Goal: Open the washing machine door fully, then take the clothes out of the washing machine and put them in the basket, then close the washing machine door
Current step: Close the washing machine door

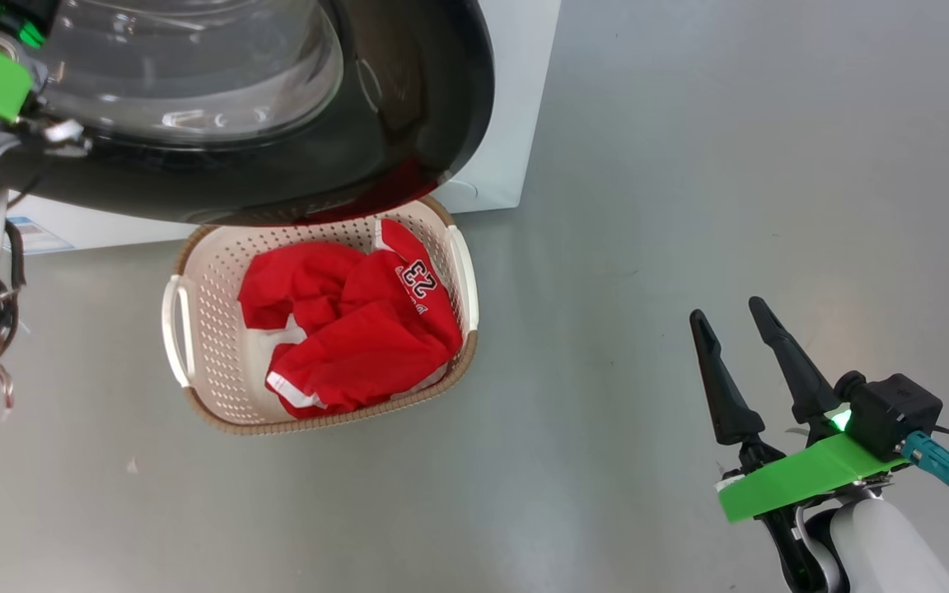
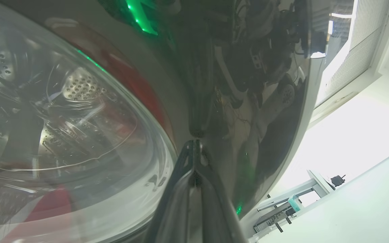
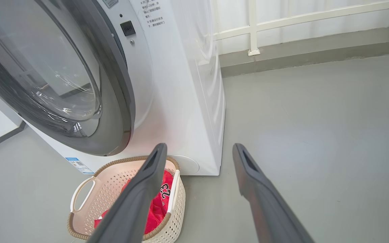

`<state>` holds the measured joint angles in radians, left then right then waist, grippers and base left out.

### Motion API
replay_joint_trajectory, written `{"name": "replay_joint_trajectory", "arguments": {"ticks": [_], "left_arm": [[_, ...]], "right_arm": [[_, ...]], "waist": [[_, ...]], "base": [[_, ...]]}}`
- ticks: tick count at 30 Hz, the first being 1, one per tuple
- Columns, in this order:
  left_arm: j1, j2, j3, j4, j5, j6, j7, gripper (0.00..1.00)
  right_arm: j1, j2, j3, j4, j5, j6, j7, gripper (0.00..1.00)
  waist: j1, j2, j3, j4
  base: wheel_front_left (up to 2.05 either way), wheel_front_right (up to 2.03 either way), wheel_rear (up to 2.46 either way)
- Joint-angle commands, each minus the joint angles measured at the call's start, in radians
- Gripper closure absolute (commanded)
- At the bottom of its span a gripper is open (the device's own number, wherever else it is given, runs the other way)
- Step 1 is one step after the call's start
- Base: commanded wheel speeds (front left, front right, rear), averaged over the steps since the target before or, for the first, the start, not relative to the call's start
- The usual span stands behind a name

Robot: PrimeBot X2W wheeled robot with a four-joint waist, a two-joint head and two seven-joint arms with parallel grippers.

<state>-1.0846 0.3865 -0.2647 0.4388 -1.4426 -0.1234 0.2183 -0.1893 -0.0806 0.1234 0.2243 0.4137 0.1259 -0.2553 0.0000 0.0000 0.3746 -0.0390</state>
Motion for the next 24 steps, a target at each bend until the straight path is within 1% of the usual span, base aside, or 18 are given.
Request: {"name": "replay_joint_trajectory", "arguments": {"ticks": [1,8,9,10,11,15,17,18,19,24], "left_arm": [[0.001,0.055,0.024,-0.025,-0.004,-0.007,-0.006,1.00],[0.075,0.064,0.019,-0.051,-0.039,-0.007,-0.028,1.00],[0.089,0.065,0.020,-0.055,-0.044,-0.007,-0.032,0.98],[0.102,0.065,0.021,-0.059,-0.050,-0.007,-0.037,0.92],[0.129,0.065,0.024,-0.067,-0.061,-0.007,-0.047,0.78],[0.191,0.063,0.027,-0.090,-0.080,-0.007,-0.067,0.51],[0.221,0.060,0.028,-0.103,-0.087,-0.007,-0.078,0.29],[0.235,0.059,0.029,-0.111,-0.091,-0.007,-0.082,0.21],[0.251,0.059,0.028,-0.118,-0.092,-0.007,-0.086,0.00],[0.342,0.056,0.027,-0.143,-0.099,-0.007,-0.117,0.00]], "right_arm": [[-0.003,-0.005,0.022,-0.023,-0.004,0.005,-0.006,0.00],[0.013,-0.018,0.025,-0.021,-0.005,0.005,-0.006,0.00],[0.015,-0.021,0.025,-0.021,-0.005,0.005,-0.006,0.00],[0.017,-0.024,0.025,-0.020,-0.006,0.005,-0.006,0.00],[0.022,-0.030,0.026,-0.020,-0.006,0.005,-0.006,0.00],[0.034,-0.044,0.028,-0.019,-0.007,0.005,-0.006,0.00],[0.041,-0.050,0.025,-0.019,-0.007,0.005,-0.006,0.00],[0.043,-0.053,0.025,-0.020,-0.007,0.005,-0.006,0.00],[0.045,-0.056,0.025,-0.020,-0.007,0.005,-0.006,0.00],[0.060,-0.069,0.022,-0.018,-0.005,0.005,-0.006,0.00]], "waist": [[0.0000,0.0000,-0.004,0.002],[0.0000,0.0000,-0.030,0.018],[0.0000,0.0000,-0.034,0.020],[0.0000,0.0000,-0.039,0.023],[0.0000,0.0000,-0.048,0.029],[0.0000,0.0000,-0.068,0.043],[0.0000,0.0000,-0.076,0.052],[0.0000,0.0000,-0.078,0.054],[0.0000,0.0000,-0.081,0.059],[0.0000,0.0000,-0.105,0.075]], "base": [[0.00,0.00,0.00],[0.00,0.00,0.00],[0.00,0.00,0.00],[0.00,0.00,0.00],[0.00,0.00,0.00],[0.00,0.00,0.00],[0.00,0.00,0.00],[0.00,0.00,0.00],[0.00,0.00,0.00],[0.00,0.00,0.00]]}}
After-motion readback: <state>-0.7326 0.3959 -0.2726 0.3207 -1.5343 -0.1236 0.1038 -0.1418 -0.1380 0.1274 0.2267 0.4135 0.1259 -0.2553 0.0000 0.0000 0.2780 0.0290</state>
